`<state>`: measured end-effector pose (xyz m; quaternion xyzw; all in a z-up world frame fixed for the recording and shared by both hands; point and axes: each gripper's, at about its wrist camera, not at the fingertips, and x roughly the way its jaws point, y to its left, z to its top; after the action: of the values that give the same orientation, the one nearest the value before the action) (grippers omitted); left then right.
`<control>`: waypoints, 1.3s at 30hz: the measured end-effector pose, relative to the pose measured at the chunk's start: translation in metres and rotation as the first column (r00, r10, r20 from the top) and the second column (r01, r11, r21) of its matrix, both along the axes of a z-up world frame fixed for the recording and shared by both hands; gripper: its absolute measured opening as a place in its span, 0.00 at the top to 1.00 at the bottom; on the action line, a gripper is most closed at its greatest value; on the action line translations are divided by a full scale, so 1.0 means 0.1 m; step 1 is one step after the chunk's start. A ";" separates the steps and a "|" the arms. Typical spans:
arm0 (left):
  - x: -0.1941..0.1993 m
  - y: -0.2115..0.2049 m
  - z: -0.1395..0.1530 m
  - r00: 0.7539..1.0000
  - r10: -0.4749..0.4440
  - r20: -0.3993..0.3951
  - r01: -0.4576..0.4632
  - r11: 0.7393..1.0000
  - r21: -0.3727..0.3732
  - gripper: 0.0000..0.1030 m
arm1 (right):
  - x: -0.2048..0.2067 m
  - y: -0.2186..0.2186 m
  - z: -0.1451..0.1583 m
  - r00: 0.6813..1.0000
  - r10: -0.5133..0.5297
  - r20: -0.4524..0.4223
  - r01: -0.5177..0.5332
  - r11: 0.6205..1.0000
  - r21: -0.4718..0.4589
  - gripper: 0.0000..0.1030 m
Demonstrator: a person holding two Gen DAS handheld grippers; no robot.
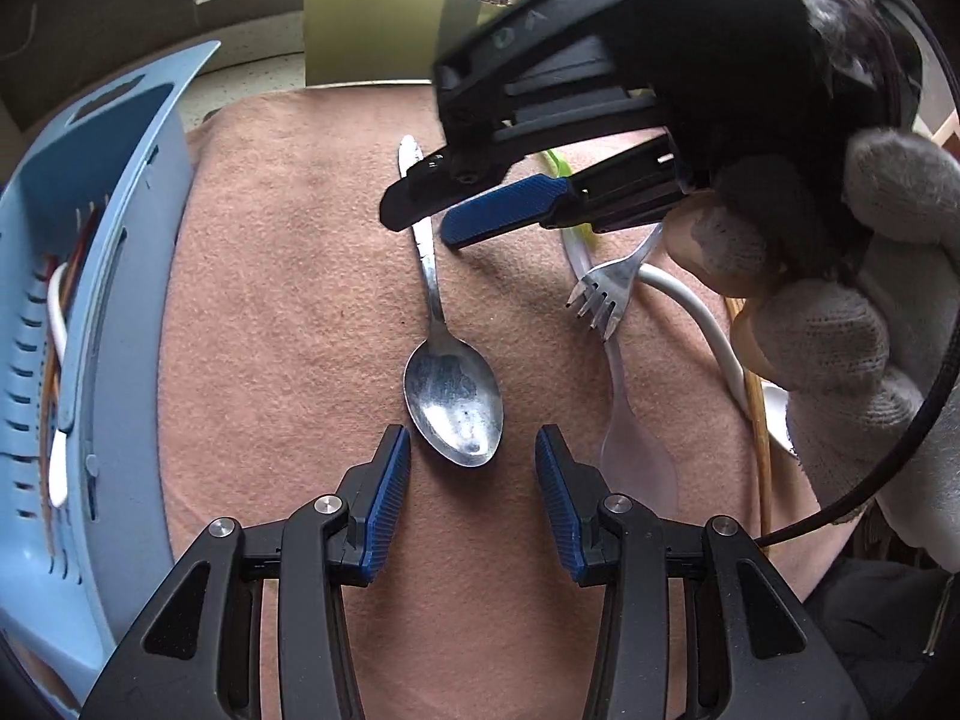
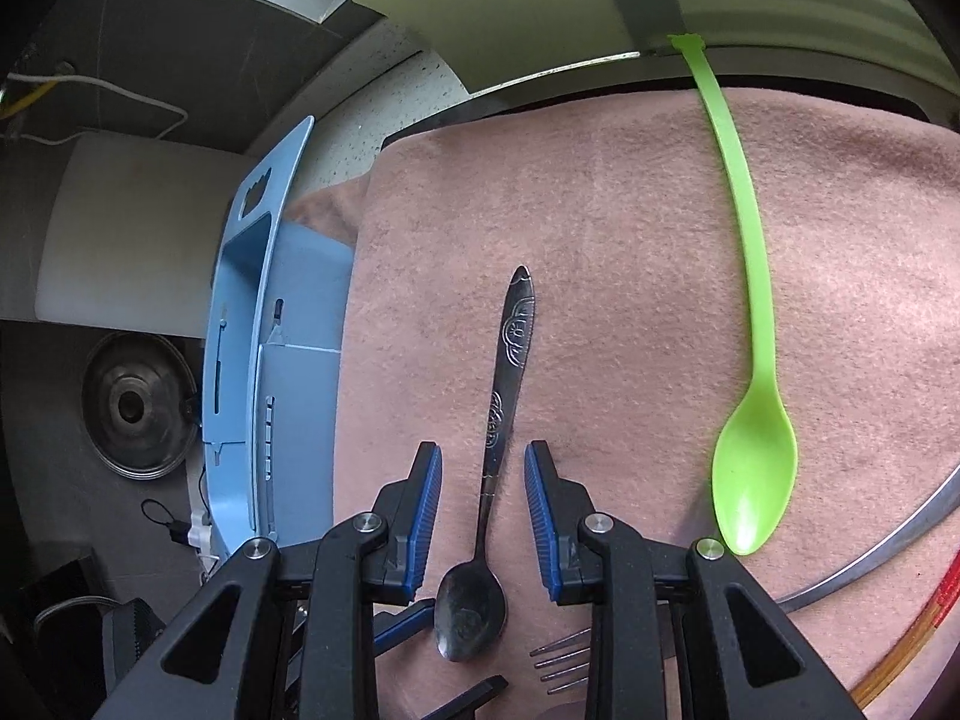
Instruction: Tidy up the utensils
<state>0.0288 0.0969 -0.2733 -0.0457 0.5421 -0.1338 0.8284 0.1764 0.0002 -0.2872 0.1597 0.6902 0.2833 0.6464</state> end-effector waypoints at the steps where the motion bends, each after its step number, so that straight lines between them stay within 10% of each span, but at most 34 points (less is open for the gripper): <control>1: -0.01 -0.02 0.00 1.000 -0.003 0.005 0.003 1.000 0.009 0.59 | 0.00 0.02 0.00 1.000 0.004 0.000 -0.004 1.000 0.003 0.74; 39: 0.02 0.06 0.16 0.996 -0.032 0.077 0.032 0.999 -0.002 0.72 | -0.02 -0.09 0.04 0.997 -0.073 -0.006 0.073 0.995 0.067 0.94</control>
<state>0.0305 0.1031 -0.2568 -0.0331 0.5100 -0.1496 0.8464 0.1747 -0.0086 -0.2830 0.2069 0.6752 0.2821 0.6494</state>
